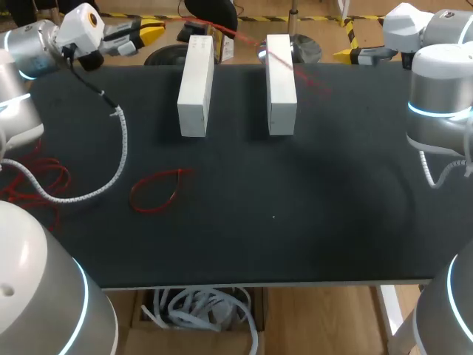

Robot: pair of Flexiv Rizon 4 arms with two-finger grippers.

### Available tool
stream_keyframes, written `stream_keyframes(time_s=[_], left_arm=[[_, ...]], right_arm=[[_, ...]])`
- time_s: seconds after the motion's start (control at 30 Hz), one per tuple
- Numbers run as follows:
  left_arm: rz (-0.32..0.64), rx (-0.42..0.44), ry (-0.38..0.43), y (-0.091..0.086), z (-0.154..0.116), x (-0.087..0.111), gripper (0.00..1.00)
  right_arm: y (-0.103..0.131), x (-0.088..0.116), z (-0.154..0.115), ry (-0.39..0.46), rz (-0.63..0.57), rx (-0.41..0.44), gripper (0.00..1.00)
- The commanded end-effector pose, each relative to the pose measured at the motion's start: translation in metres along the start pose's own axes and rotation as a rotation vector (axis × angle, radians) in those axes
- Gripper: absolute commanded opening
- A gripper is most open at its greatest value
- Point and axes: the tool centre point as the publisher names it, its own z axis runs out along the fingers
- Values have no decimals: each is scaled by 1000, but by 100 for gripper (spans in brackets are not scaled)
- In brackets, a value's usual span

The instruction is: Grab the tape and strap the tape.

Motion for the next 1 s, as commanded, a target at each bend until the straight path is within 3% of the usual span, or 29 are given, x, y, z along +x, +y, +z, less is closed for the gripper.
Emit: stream_keyframes(time_s=[0.03,0.47,1.0], left_arm=[[-1,3,-191,-4,2,13,0],[29,0,-214,-19,2,32,0],[26,-35,-119,-22,2,38,0]], right_arm=[[0,0,0,0,0,1,100],[0,0,0,0,0,1,100],[0,0,0,0,0,1,100]])
